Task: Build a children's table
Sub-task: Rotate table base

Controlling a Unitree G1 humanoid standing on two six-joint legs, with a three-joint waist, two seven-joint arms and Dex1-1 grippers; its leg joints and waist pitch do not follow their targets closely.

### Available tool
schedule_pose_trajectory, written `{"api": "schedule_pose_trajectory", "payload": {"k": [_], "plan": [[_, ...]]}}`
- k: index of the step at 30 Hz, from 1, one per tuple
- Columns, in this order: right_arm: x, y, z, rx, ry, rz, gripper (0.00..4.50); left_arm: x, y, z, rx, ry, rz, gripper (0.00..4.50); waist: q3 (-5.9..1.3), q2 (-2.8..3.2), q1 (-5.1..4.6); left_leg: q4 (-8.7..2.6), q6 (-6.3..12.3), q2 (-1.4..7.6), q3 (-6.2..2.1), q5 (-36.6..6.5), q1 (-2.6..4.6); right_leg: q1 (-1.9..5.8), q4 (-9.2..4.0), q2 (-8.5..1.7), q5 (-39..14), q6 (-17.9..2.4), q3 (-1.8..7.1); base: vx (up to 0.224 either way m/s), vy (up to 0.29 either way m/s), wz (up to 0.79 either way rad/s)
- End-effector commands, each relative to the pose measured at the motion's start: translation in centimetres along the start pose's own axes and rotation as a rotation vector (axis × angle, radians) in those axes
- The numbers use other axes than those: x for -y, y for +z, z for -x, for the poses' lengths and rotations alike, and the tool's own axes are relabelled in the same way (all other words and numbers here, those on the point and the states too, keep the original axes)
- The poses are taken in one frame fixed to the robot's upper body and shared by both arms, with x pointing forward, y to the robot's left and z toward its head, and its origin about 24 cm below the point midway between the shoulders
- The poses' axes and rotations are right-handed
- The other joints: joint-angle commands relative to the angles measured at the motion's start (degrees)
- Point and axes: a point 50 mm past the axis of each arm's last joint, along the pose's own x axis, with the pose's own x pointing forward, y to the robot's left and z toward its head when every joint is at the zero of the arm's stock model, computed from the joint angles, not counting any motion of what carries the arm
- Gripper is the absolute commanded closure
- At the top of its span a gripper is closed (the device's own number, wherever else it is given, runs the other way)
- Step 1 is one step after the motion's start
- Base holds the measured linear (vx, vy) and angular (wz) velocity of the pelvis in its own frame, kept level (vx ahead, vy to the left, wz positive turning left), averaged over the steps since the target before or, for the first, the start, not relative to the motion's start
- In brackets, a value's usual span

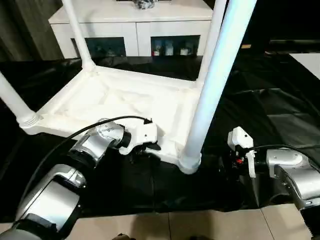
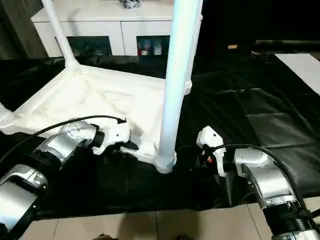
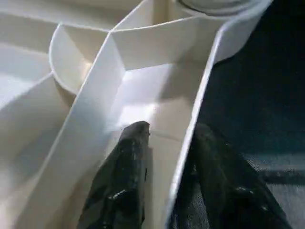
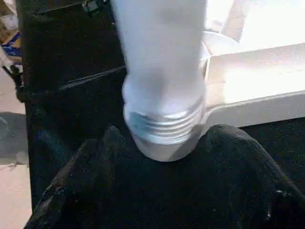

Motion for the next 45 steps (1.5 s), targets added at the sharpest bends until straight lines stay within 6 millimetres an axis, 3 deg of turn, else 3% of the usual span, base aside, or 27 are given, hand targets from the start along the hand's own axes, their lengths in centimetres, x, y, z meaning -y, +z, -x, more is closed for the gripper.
{"api": "schedule_pose_trajectory", "payload": {"k": [1,4,7,9,12,13,14,17,20,22,24,26,27,29,30,31,32,33,34,35,36,37,38,39,40,41,45], "plan": [[0.4,0.4,0.3,0.006,-0.031,0.024,1.29,0.1,-0.9,0.2,-0.013,0.031,0.071,3.11,-3.32,-0.44,-0.13,-4.83,0.42,0.57,-0.93,-25.0,1.66,2.43,-5.32,-1.29,-31.0,-8.2,0.24,0.000,0.000,0.00],[1.8,0.5,0.6,0.017,-0.182,0.058,1.29,0.8,-1.6,0.0,-0.011,0.056,0.126,3.38,-3.27,-0.30,-0.67,-5.27,-0.02,0.69,-1.37,-25.1,1.20,2.68,-5.52,-1.40,-32.0,-7.1,-0.14,0.000,0.000,0.00],[3.4,0.8,1.1,0.035,-0.338,0.078,1.29,1.3,-2.2,-0.2,-0.019,0.124,0.185,3.46,-3.31,-0.42,-1.74,-5.21,0.03,0.58,-1.38,-26.7,1.48,2.48,-5.81,-1.34,-32.5,-6.7,-0.55,0.000,0.000,0.00],[4.1,1.0,1.4,0.062,-0.409,0.064,1.29,1.5,-2.3,-0.3,0.001,0.180,0.252,3.60,-3.26,-0.25,-2.13,-5.37,0.37,0.54,-1.54,-26.4,1.05,2.84,-5.68,-1.24,-32.3,-6.6,-0.75,0.000,0.000,0.00],[4.2,1.0,1.4,0.083,-0.418,0.045,1.29,1.9,-2.4,-0.2,-0.001,0.249,0.336,3.62,-3.44,-0.30,-2.97,-5.30,1.21,0.59,-1.48,-26.4,1.10,2.93,-5.76,-1.24,-30.9,-7.0,-1.12,0.000,0.000,0.00],[4.2,0.9,1.3,0.081,-0.414,0.045,1.29,1.9,-2.4,-0.2,-0.006,0.270,0.357,3.63,-3.29,-0.74,-3.49,-5.24,1.68,0.41,-1.45,-26.5,0.83,2.96,-6.02,-1.13,-31.7,-6.7,-1.31,0.000,0.000,0.00],[4.1,0.8,1.2,0.078,-0.407,0.046,1.29,1.9,-2.5,-0.1,-0.012,0.299,0.379,3.65,-3.29,-0.57,-3.60,-5.18,1.81,0.34,-1.53,-26.7,0.86,2.98,-6.06,-1.19,-32.5,-6.5,-1.45,0.000,0.000,0.00],[3.9,0.5,0.5,0.078,-0.390,0.040,1.29,2.0,-2.5,0.3,-0.041,0.366,0.396,3.66,-3.05,-1.06,-4.87,-4.79,2.27,-0.10,-1.73,-27.2,0.43,3.05,-6.75,-1.10,-37.4,-3.7,-2.23,0.000,0.000,0.00],[3.8,0.5,0.0,0.081,-0.378,0.037,1.29,2.1,-2.5,0.5,-0.054,0.380,0.394,3.67,-3.03,-0.40,-5.57,-4.75,1.90,-0.19,-2.26,-28.6,0.76,3.02,-7.60,-1.22,-39.9,-2.1,-3.01,0.000,0.000,0.00],[3.6,0.6,-0.6,0.085,-0.369,0.037,1.29,2.2,-2.3,0.6,-0.059,0.396,0.383,3.68,-2.98,0.34,-6.50,-5.69,1.96,0.47,-3.07,-31.1,0.75,3.88,-7.72,-1.23,-34.6,-3.8,-3.98,0.000,0.000,0.00],[3.5,0.8,-1.2,0.094,-0.365,0.033,1.29,2.4,-2.0,0.7,-0.073,0.422,0.375,3.68,-2.50,0.60,-7.11,-6.12,1.46,0.90,-3.36,-35.6,1.59,3.77,-8.21,-1.00,-32.8,-4.5,-4.81,0.000,0.000,0.00],[3.4,0.8,-1.5,0.100,-0.360,0.029,1.29,2.6,-1.9,0.9,-0.085,0.447,0.385,3.69,-1.71,0.84,-8.36,-6.97,0.37,1.50,-4.06,-42.1,2.47,4.48,-8.61,-0.71,-32.4,-3.4,-6.55,0.000,0.000,0.00],[3.2,0.9,-1.8,0.105,-0.355,0.024,1.29,2.7,-1.8,1.0,-0.096,0.467,0.388,3.70,-1.55,0.96,-8.56,-7.40,0.11,1.81,-4.38,-43.7,2.32,5.03,-8.20,-0.71,-31.9,-3.1,-6.79,0.000,0.000,0.00],[3.1,0.9,-2.0,0.108,-0.351,0.021,1.29,2.7,-1.8,1.1,-0.114,0.483,0.393,3.70,-0.82,1.56,-8.16,-9.95,-1.06,3.36,-4.70,-49.3,1.19,6.90,-4.63,-0.43,-27.8,-3.4,-6.48,-0.026,-0.010,0.01],[2.9,0.9,-2.4,0.113,-0.342,0.018,1.29,2.8,-1.6,1.3,-0.101,0.504,0.385,3.70,-0.50,2.10,-5.07,-13.83,-2.39,5.18,-4.06,-54.2,-2.10,9.96,4.65,-0.36,-18.5,-4.9,-4.31,-0.051,-0.021,0.01],[2.9,0.9,-2.5,0.114,-0.340,0.018,1.29,2.8,-1.5,1.4,-0.093,0.510,0.375,3.70,-0.57,1.45,-3.93,-14.36,-1.42,4.40,-1.87,-53.1,0.31,7.61,5.36,0.44,-16.7,-4.8,-2.44,-0.026,-0.075,0.07],[2.8,0.9,-2.6,0.119,-0.334,0.018,1.29,2.8,-0.8,1.2,-0.022,0.487,0.332,3.71,-0.64,-1.80,-5.40,-10.46,-0.48,2.43,-1.97,-48.6,2.51,5.32,0.21,0.59,-28.9,-2.2,-2.24,0.051,-0.140,0.17],[2.8,1.0,-2.7,0.123,-0.330,0.019,1.29,2.9,-0.4,1.1,0.027,0.471,0.300,3.71,-0.46,-3.36,-4.82,-2.27,-1.14,-1.98,-1.25,-37.7,7.25,-0.89,-9.67,0.33,-50.8,3.2,-4.78,0.051,-0.140,0.17],[2.8,1.0,-2.8,0.130,-0.325,0.019,1.29,2.8,0.0,1.1,0.060,0.466,0.277,3.37,-0.83,-3.24,-5.31,3.91,1.77,-4.02,-1.86,-16.4,5.33,0.38,-11.76,-5.93,-66.4,3.4,-2.49,0.099,-0.074,-0.12],[2.8,1.1,-2.8,0.136,-0.321,0.021,1.29,3.0,0.4,1.0,0.102,0.429,0.260,3.16,-1.80,-2.97,-3.99,0.14,2.45,-2.62,-3.16,-14.3,0.86,6.02,-8.13,-6.86,-58.9,2.6,-0.64,0.105,-0.006,-0.24],[2.9,1.2,-2.8,0.139,-0.320,0.022,1.29,3.1,0.7,0.9,0.120,0.406,0.256,3.02,-2.28,-1.88,-2.60,-3.19,3.26,-0.55,-3.86,-12.4,1.40,4.61,-6.11,-4.10,-41.6,-0.7,-1.54,0.105,-0.006,-0.24],[2.9,1.3,-2.8,0.145,-0.314,0.023,1.29,3.1,1.0,0.9,0.146,0.388,0.237,3.03,-2.99,-1.57,-2.83,-3.54,3.36,-0.29,-4.05,-11.3,2.04,4.46,-4.73,-3.21,-32.2,-3.4,-1.67,0.041,-0.071,0.08],[2.9,1.4,-2.9,0.150,-0.310,0.024,1.29,3.1,1.2,0.9,0.161,0.378,0.225,2.81,-3.26,-0.72,-2.34,-3.71,4.17,0.06,-3.35,-8.0,2.70,3.77,-3.73,-2.49,-17.8,-10.1,-1.28,-0.005,-0.082,0.22],[2.9,1.5,-2.9,0.150,-0.309,0.026,1.29,2.9,1.2,1.0,0.152,0.389,0.230,2.81,-3.10,-1.27,-2.49,-3.88,5.05,0.09,-2.91,-8.6,2.54,3.70,-3.90,-2.10,-15.1,-12.0,-1.25,-0.005,-0.082,0.22],[3.0,1.6,-2.9,0.151,-0.303,0.032,1.29,2.7,1.3,1.1,0.147,0.394,0.192,2.64,-2.28,-1.75,-2.52,-3.85,4.71,-0.12,-2.10,-18.0,3.42,2.66,-5.42,-1.39,-26.9,-11.7,-1.65,0.005,-0.051,0.26],[3.0,1.6,-2.8,0.152,-0.302,0.033,1.29,2.7,1.3,1.1,0.148,0.394,0.192,2.56,-2.40,-1.76,-2.54,-3.64,4.40,-0.35,-2.02,-19.2,3.63,2.52,-5.76,-1.46,-30.0,-10.9,-1.75,0.036,-0.034,0.23],[3.0,1.8,-2.8,0.152,-0.285,0.038,1.29,2.3,1.6,1.4,0.172,0.388,0.197,2.50,-2.74,-1.51,-2.10,-4.22,4.34,0.63,-2.18,-14.9,2.14,3.36,-4.87,-1.74,-25.5,-10.8,-1.45,0.009,-0.008,0.06]]}}
